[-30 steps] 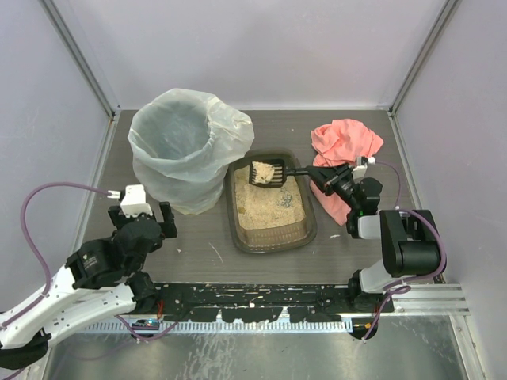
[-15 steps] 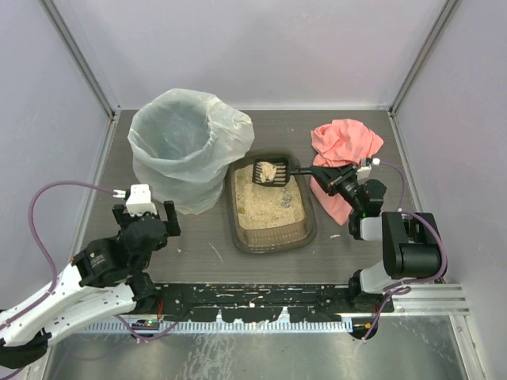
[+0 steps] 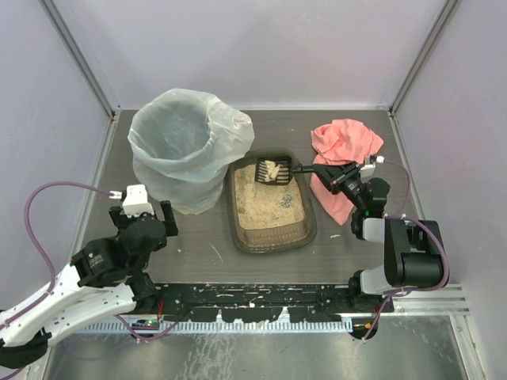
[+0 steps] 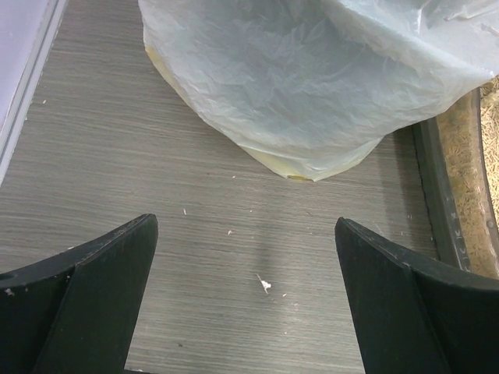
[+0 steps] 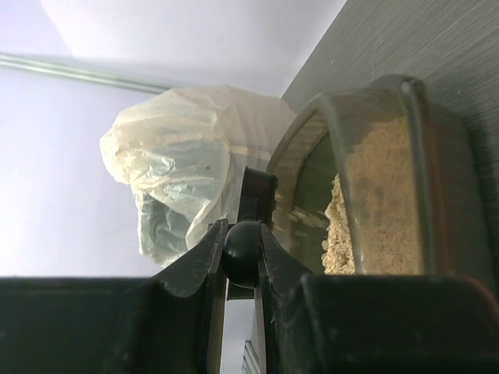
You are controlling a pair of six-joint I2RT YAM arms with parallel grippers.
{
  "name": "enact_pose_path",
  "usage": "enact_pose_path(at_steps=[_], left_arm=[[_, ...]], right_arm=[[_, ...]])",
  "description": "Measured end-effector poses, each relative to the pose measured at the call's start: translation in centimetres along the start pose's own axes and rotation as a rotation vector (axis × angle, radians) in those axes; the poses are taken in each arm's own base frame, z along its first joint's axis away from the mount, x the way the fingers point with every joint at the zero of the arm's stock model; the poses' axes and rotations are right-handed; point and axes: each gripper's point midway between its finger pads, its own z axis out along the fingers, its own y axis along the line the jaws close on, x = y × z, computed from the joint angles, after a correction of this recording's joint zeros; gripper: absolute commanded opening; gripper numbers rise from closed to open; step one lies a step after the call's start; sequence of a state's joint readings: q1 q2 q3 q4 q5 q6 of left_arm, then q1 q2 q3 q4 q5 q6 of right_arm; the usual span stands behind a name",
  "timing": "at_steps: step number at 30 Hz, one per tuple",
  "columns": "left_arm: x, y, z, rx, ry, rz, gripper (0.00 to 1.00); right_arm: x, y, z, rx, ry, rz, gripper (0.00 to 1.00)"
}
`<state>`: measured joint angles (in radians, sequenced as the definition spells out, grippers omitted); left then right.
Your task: Clean the litter box
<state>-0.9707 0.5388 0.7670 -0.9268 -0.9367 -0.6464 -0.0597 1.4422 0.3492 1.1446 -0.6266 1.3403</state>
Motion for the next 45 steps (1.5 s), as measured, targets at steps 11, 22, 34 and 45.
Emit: enact_pose_path(at_steps=[11, 22, 34, 45], left_arm=[[0.1, 1.1, -0.5, -0.026, 0.009, -0.013, 0.98], [0.2, 0.8, -0.5, -0.011, 0.016, 0.008, 0.98], [-0.1, -0.1, -0.6, 0.052, 0.005, 0.010, 0.98], [-0.1, -0.5, -0.4, 0.062, 0.006, 0.022, 0.98]], right_arm=[[0.5, 0.0, 0.3, 0.013, 0.019, -0.026, 0.01], [0.1, 0.2, 0.1, 0.013, 0.010, -0.042, 0.01], [0.0, 0.9, 0.0, -0.018, 0.016, -0.059, 0.01], [0.0, 1.0, 0.0, -0.031, 0.025, -0.063, 0.01]])
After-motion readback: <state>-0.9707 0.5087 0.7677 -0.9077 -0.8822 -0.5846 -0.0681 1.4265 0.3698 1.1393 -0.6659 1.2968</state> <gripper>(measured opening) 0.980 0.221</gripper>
